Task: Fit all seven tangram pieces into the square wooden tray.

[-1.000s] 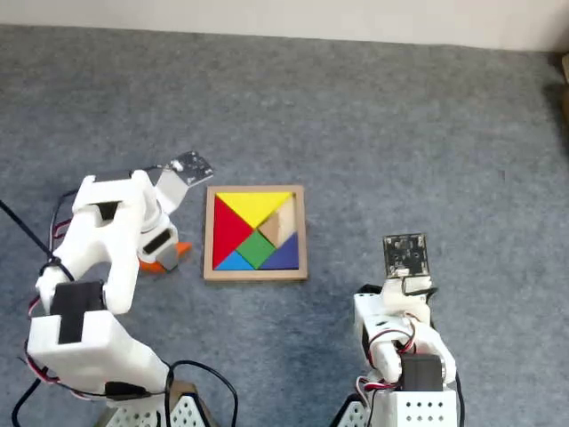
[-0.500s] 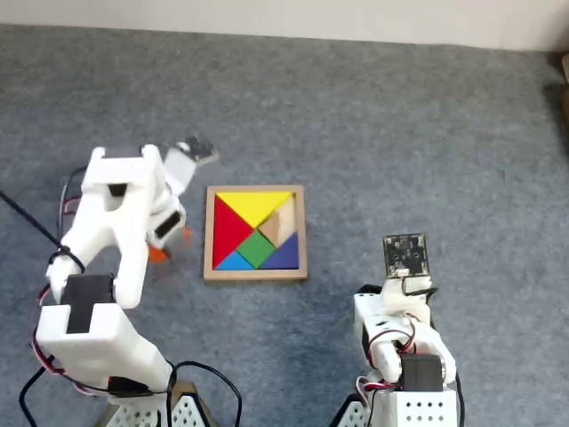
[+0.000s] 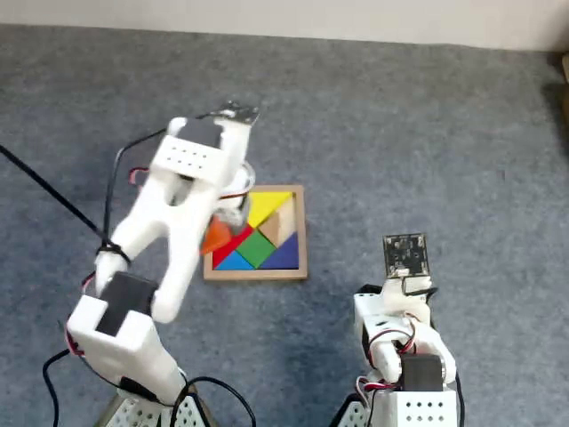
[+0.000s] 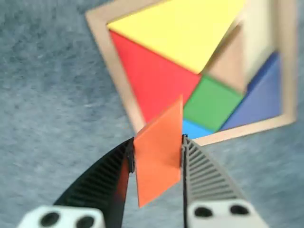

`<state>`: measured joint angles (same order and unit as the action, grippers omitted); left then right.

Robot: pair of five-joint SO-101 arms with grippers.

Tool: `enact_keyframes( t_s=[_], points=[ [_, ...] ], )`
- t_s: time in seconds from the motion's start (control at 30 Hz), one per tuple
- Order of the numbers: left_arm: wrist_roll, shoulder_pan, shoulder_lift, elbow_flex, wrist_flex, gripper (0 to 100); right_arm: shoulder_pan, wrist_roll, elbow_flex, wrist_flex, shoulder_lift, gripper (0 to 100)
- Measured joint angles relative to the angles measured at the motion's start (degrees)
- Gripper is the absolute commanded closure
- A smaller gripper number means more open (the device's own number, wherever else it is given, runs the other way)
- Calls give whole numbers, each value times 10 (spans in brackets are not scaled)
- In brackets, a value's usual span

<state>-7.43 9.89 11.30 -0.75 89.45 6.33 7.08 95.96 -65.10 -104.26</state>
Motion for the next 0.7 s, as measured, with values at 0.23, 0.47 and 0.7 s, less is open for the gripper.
enact_keyframes(
  t_s=[0.23,0.47,0.7],
  points=[
    [-164,73,1,-14,-86,979,0,0,0,0,0,991],
    [-260,113,58,-15,-177,978,0,0,0,0,0,991],
    [-278,154,96,-14,-221,976,0,0,0,0,0,991]
  ],
)
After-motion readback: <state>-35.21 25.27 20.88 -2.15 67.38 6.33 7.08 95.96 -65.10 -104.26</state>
